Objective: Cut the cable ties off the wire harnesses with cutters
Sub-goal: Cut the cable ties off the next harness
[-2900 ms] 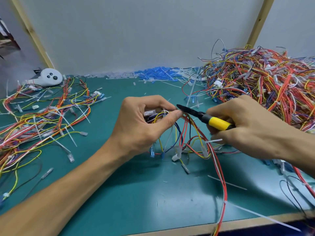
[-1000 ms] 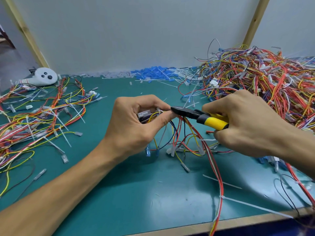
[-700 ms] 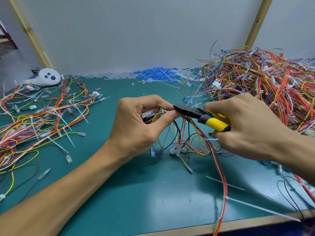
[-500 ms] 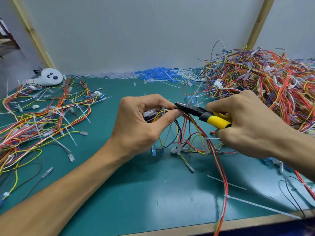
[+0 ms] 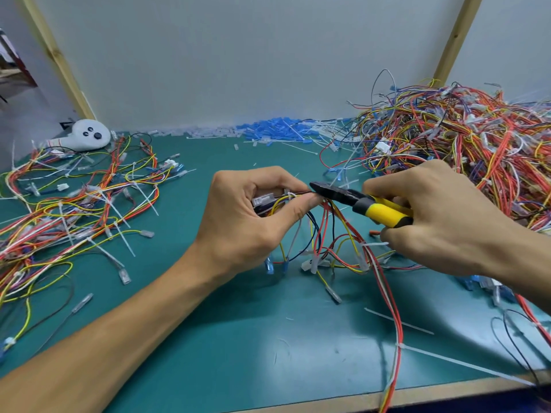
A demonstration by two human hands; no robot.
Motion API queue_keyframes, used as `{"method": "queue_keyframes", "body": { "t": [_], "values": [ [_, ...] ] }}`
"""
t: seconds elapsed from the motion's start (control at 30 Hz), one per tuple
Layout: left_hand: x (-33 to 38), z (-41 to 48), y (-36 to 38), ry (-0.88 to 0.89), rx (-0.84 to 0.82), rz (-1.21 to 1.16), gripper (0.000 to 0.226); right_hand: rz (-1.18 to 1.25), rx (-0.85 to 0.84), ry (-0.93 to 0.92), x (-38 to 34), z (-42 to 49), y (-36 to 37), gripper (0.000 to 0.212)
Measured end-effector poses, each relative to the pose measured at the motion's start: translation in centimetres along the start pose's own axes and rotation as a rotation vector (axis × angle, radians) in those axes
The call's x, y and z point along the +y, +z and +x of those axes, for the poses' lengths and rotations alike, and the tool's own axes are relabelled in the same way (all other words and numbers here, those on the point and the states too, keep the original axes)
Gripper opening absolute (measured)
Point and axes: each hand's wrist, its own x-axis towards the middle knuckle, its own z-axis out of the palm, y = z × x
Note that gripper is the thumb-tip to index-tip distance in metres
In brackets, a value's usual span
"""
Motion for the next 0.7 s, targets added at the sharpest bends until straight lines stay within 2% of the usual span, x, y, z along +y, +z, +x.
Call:
{"method": "queue_keyframes", "body": {
  "t": [0.27, 0.4, 0.57, 0.7],
  "values": [
    [-0.02, -0.07, -0.04, 0.022, 0.004, -0.004, 0.007, -0.123, 0.008, -0.065, -0.33, -0.24, -0.37, 0.022],
    [-0.17, -0.11, -0.01, 0.026, 0.008, -0.027, 0.005, -0.096, 0.034, -0.089, -0.32, -0.38, -0.53, 0.025],
    [-0.1, -0.19, 0.04, 0.028, 0.025, -0.011, 0.008, -0.061, -0.03, -0.135, -0.6, -0.28, 0.11, 0.03],
    [-0.21, -0.31, 0.11, 0.023, 0.036, 0.001, 0.01, -0.094, 0.015, -0.134, -0.44, -0.39, 0.2, 0.018]
  ]
}}
